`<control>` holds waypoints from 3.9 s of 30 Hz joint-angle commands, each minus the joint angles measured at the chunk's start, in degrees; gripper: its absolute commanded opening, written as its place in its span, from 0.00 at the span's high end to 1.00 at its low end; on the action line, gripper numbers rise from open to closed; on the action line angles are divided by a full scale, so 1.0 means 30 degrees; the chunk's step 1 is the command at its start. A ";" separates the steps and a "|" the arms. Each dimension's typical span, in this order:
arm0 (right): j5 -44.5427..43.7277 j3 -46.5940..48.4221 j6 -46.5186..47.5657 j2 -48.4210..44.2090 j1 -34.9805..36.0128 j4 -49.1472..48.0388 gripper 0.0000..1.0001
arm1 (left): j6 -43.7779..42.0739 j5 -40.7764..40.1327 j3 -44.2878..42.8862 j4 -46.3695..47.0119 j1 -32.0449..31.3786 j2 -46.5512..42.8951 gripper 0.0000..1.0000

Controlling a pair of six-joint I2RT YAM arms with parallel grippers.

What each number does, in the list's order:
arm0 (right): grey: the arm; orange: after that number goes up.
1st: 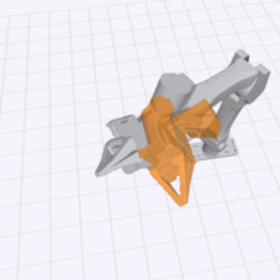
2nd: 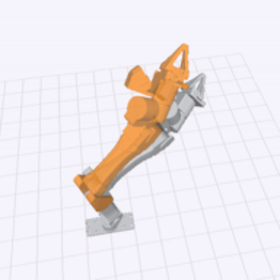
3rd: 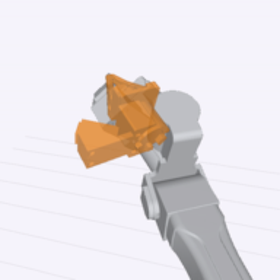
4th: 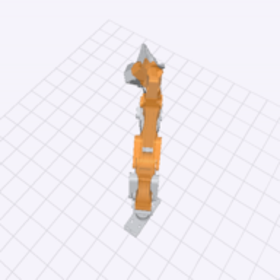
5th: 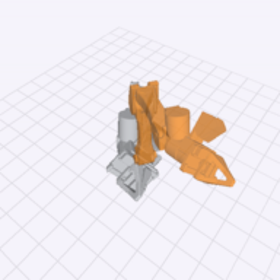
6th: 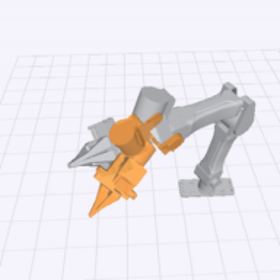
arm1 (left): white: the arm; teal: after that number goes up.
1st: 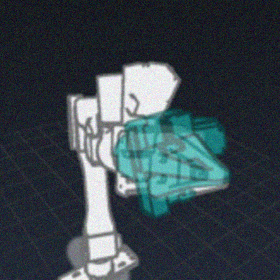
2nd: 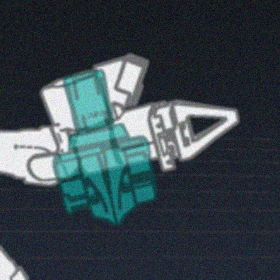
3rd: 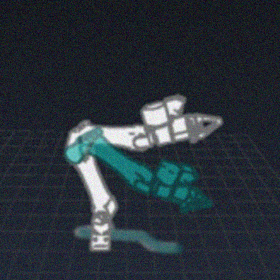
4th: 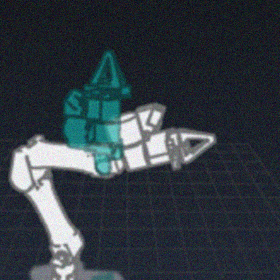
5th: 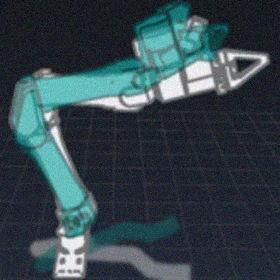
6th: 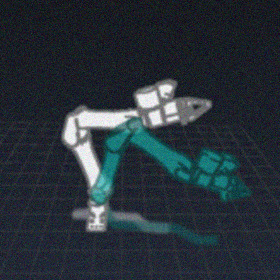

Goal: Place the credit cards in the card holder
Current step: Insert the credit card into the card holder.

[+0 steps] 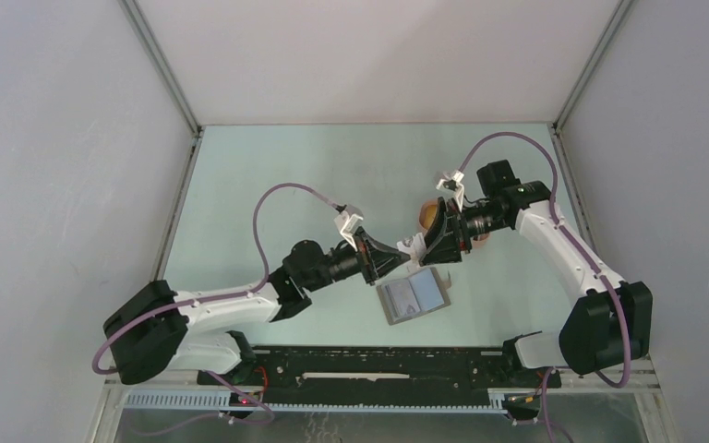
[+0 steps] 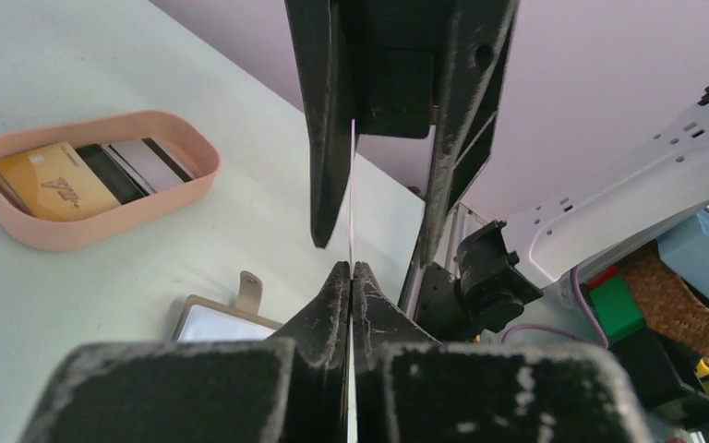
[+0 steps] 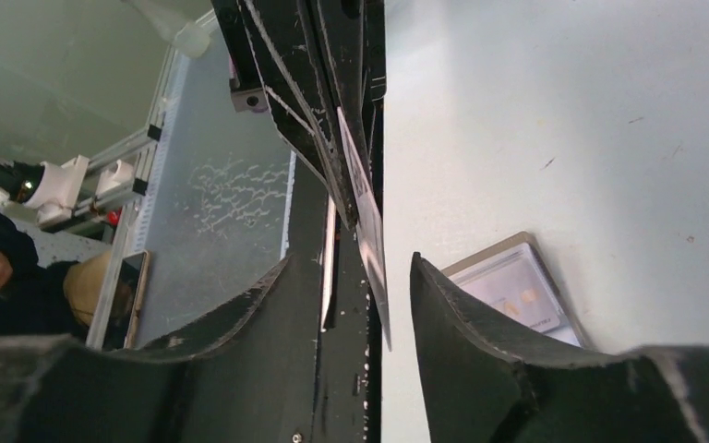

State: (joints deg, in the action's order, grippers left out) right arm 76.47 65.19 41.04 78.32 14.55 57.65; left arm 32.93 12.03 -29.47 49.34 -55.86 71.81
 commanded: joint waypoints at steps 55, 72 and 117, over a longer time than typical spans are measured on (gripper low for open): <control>-0.6229 -0.3625 -0.8597 0.4644 -0.2709 -0.7144 1.00 | 0.3160 -0.0961 0.0041 -0.2121 -0.0541 0.5351 0.80; -0.6395 -0.3449 -0.8658 0.6477 -0.2295 -0.6720 1.00 | 0.3350 -0.1643 0.0474 -0.4681 -0.0543 0.6324 0.85; -0.9085 -0.3455 -0.9875 0.6516 -0.0891 -0.7053 1.00 | 0.3613 -0.1782 0.0727 -0.4969 -0.0530 0.6237 0.86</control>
State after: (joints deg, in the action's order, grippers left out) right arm 48.45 54.15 12.01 99.11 11.73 38.63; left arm 43.59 7.42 -26.85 34.98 -57.14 90.50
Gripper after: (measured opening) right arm 0.007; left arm 0.143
